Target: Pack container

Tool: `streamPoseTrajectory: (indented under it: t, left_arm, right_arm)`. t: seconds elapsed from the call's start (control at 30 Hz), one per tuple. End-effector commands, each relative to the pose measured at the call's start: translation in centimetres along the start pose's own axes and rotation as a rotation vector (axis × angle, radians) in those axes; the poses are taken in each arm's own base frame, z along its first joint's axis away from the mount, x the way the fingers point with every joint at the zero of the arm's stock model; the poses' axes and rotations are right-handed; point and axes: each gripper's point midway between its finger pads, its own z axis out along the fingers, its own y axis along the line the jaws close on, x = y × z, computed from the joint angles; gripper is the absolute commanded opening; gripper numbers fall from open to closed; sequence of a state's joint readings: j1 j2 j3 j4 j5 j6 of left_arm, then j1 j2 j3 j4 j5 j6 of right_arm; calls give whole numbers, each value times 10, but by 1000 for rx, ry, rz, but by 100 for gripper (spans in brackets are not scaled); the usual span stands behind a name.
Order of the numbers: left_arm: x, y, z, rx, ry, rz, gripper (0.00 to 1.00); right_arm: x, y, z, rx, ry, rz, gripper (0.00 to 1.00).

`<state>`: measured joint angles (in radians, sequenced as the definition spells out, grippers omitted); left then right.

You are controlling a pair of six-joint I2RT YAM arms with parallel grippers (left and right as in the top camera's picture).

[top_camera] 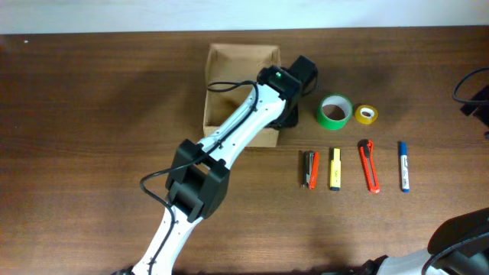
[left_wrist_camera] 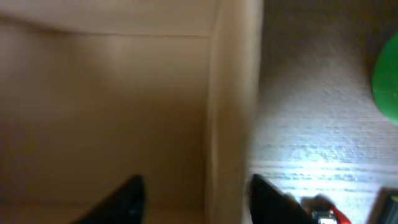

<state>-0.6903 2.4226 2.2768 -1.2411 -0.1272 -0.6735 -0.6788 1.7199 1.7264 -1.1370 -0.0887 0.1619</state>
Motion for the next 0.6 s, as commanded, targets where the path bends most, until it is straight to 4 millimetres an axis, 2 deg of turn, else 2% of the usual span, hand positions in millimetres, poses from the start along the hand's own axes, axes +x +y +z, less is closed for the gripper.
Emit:
streamPoseTrajectory:
  t: [0.0,0.17,0.27,0.37,0.43,0.5,0.53,0.57]
  left_arm:
    - [-8,5,2,0,-8,-18,62]
    - [-23,14,-6,-16,-51,-7,61]
    - [-45,12,-35,-16,-145,29,60]
    - [-71,13,-88,-2,-272,42,57]
    - [-87,20,-137,17,-372,46,57]
    - [-96,41,-179,10,-456,21,57]
    - [-99,52,-193,2,-484,4,57]
    - [-103,72,-211,-17,-520,-28,57]
  right_arm:
    - [-2,4,-1,-13,-3,8,99]
    - [-2,4,-1,-12,-3,8,99]
    - [-2,4,-1,-12,-4,8,99]
    - [-5,4,-1,-14,-15,6,99]
    - [-8,5,-1,-17,-29,5,99]
    - [-15,11,-1,-49,-55,2,99]
    - [-17,15,-2,-74,-62,0,99]
    - [-19,21,-2,-103,-68,-4,99]
